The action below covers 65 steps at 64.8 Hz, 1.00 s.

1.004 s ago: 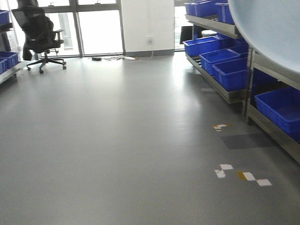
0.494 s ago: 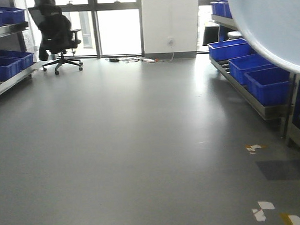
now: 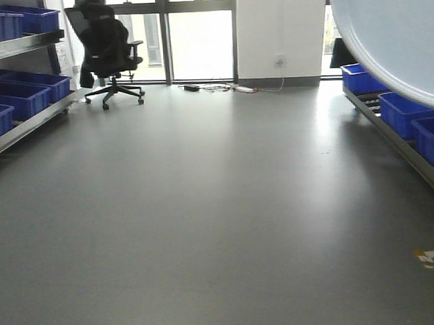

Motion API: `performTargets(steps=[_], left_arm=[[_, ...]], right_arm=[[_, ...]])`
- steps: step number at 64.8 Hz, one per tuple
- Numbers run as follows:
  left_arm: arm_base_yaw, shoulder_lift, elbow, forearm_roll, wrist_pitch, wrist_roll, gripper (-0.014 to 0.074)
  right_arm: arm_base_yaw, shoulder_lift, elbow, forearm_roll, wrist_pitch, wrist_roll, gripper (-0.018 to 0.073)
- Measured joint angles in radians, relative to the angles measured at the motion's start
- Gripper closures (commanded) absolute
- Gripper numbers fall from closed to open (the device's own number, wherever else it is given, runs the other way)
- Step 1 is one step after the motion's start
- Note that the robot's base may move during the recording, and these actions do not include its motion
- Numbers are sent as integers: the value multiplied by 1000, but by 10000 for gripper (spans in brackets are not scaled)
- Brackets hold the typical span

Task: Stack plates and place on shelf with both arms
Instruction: 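Drive the base to the shelf rack while holding the plates in the right gripper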

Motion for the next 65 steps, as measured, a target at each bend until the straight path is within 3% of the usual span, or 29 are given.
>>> performTargets(steps=[65], left_arm=[[0,0,2,0,0,0,514]], right_arm=[[0,0,0,0,0,-2,502]])
